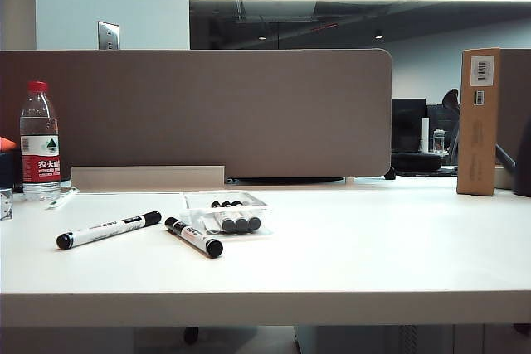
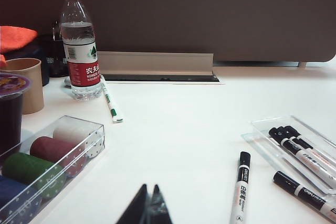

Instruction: Pick up the markers scattered on the table and put them into the packaging box, making sure the markers fit the shape of the box's grooves.

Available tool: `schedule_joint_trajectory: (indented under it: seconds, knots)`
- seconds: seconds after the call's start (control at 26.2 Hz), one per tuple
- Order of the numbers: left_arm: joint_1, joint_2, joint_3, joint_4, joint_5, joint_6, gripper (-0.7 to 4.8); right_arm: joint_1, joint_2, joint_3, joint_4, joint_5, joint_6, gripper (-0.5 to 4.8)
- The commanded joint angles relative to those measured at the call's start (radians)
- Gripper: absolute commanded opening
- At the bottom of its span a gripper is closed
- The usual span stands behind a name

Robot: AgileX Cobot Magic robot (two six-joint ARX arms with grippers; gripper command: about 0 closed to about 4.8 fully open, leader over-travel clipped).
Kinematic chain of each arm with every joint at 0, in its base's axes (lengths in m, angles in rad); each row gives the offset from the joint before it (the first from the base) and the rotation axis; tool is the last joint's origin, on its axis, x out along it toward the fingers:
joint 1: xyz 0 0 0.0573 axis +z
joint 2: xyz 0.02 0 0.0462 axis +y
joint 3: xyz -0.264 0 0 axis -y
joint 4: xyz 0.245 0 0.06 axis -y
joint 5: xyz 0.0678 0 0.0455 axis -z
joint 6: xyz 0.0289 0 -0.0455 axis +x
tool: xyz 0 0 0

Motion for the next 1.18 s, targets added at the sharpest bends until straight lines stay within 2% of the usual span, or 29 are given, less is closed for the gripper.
schedule_joint_trajectory:
  seconds: [0.04, 0.23, 0.34, 0.38, 0.46, 0.5, 0.53, 0.61, 0.69, 0.84, 0.99, 1.07, 1.18]
  knots:
    - [-0.002, 0.000, 0.005, 0.013, 0.005, -0.003, -0.05, 0.000, 0.000, -0.005, 0.011, 0.000, 0.002, -0.01]
    - [-0.002, 0.000, 0.005, 0.013, 0.005, -0.019, -0.05, 0.000, 0.000, -0.005, 0.012, -0.104, 0.013, -0.01]
    - [-0.001, 0.000, 0.005, 0.014, 0.003, -0.019, -0.05, 0.000, 0.000, -0.005, 0.023, -0.164, 0.064, -0.01]
    - [-0.001, 0.000, 0.005, 0.023, 0.003, -0.043, -0.05, 0.001, 0.000, -0.005, 0.036, -0.188, 0.103, -0.01]
    - [-0.003, 0.000, 0.007, 0.089, 0.009, -0.286, -0.05, 0.001, 0.000, -0.003, 0.093, -0.236, 0.285, -0.02]
    - [-0.003, 0.000, 0.008, 0.113, 0.022, -0.352, -0.05, 0.002, 0.000, -0.001, 0.109, -0.234, 0.371, -0.02]
    - [-0.003, 0.000, 0.008, 0.136, 0.045, -0.378, -0.05, 0.004, 0.000, -0.001, 0.126, -0.233, 0.469, -0.02]
    - [-0.003, 0.001, 0.036, 0.095, 0.101, -0.370, -0.05, 0.006, 0.004, 0.007, 0.138, -0.264, 0.620, -0.03]
    - [-0.003, 0.011, 0.090, -0.014, 0.139, -0.342, -0.05, 0.006, 0.011, 0.036, 0.124, -0.288, 0.658, -0.04]
    - [-0.003, 0.080, 0.181, -0.171, 0.079, -0.338, -0.05, 0.006, 0.068, 0.118, 0.077, -0.299, 0.643, -0.04]
    - [-0.003, 0.250, 0.259, -0.186, 0.096, -0.303, -0.05, 0.008, 0.240, 0.209, 0.097, -0.309, 0.587, -0.04]
    - [-0.003, 0.348, 0.296, -0.178, 0.122, -0.258, -0.05, 0.008, 0.353, 0.250, 0.143, -0.344, 0.570, -0.04]
    - [-0.003, 0.523, 0.369, -0.181, 0.169, -0.208, -0.05, 0.027, 0.559, 0.334, 0.214, -0.467, 0.490, -0.04]
